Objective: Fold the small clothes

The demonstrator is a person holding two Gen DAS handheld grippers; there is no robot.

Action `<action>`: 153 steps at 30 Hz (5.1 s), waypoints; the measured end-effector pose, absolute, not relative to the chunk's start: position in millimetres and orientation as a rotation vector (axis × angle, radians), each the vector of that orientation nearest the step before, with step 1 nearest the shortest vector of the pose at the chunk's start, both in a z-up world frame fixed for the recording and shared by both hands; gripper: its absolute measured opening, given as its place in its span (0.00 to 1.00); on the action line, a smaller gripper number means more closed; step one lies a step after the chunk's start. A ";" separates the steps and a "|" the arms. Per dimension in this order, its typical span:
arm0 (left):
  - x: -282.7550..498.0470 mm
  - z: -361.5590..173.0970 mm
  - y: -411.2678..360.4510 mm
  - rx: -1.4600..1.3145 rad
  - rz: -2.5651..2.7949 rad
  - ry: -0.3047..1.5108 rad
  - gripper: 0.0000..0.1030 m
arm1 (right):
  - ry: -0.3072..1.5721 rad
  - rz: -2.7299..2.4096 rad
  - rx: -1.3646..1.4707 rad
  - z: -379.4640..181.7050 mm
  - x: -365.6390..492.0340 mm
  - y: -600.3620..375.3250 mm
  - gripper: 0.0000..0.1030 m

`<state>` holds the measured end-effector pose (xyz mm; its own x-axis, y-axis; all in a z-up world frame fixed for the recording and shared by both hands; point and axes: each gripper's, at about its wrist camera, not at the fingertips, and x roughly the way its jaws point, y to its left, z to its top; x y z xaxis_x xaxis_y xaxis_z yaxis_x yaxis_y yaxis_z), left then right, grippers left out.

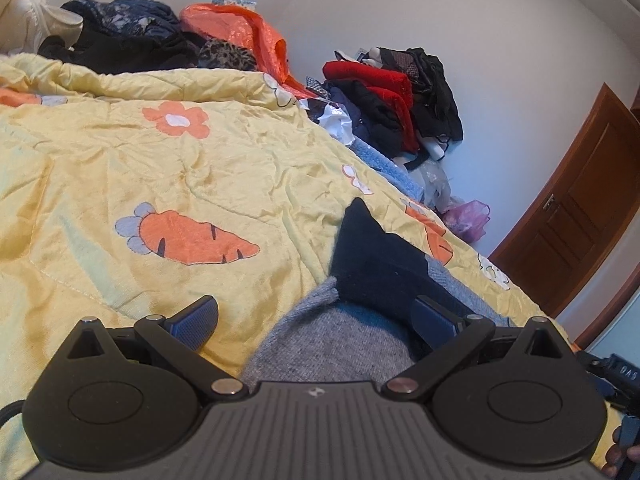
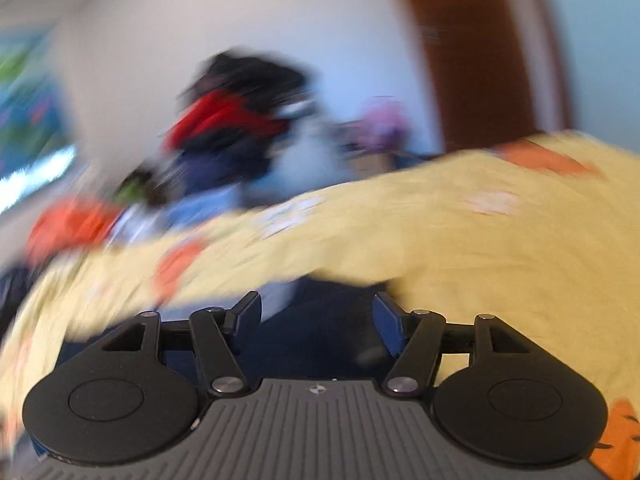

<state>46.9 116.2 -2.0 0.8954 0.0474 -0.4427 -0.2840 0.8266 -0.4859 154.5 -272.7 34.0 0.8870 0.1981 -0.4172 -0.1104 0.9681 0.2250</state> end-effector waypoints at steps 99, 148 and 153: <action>62.6 -2.5 24.0 0.044 -0.069 0.740 1.00 | 0.661 0.055 -0.026 -19.2 16.1 -230.0 1.00; 21.8 -2.8 28.4 0.036 -0.074 0.734 1.00 | 0.662 0.069 -0.032 -19.5 -25.7 -232.4 1.00; 11.1 0.0 27.8 0.039 -0.061 0.753 1.00 | 0.662 0.070 -0.032 -19.5 -25.6 -232.4 1.00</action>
